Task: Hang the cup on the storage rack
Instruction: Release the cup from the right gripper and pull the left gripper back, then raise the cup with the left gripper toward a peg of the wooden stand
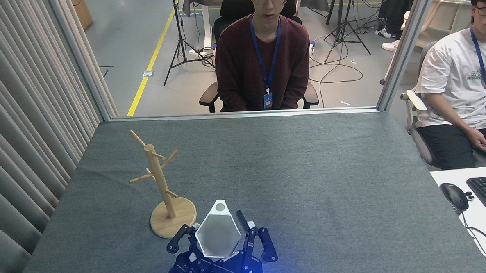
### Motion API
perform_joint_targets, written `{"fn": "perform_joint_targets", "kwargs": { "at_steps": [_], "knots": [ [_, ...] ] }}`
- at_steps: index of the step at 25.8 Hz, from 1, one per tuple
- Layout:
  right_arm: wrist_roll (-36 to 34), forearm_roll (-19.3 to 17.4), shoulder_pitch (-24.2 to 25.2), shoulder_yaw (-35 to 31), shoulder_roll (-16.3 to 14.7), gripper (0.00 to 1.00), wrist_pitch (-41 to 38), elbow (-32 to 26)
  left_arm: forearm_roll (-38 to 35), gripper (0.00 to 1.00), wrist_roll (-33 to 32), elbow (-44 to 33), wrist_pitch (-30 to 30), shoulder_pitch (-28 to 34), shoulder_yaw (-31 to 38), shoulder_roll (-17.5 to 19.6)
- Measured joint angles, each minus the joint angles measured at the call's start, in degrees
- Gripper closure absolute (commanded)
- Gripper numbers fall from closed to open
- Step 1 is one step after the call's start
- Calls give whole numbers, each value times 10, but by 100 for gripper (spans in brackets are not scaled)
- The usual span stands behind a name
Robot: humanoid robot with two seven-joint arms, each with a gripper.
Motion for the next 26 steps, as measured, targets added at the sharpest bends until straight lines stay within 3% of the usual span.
{"fn": "perform_joint_targets", "kwargs": {
  "at_steps": [2,4,6,8,11,15,20,26],
  "knots": [
    [-3,-19,-6,-24,2,1,3,-22,0,54,2,0,3,1,0,-1],
    [-5,-75,-23,-79,6,1,34,-20,0,54,2,0,6,2,1,-1],
    [18,-129,-47,-145,9,1,70,15,-1,54,2,-1,15,3,4,-1],
    [46,-154,-65,-194,2,1,92,68,-1,54,2,-2,33,6,12,0],
    [67,-153,-72,-230,-36,1,101,115,-1,54,6,-6,74,10,39,1],
    [72,-148,-64,-252,-79,1,92,133,-3,57,14,-26,153,25,100,4],
    [74,-147,-61,-273,-90,1,80,138,-35,58,15,-42,254,63,181,16],
    [75,-145,-67,-277,-87,1,78,139,-189,57,16,38,318,33,228,14]
  ]
}}
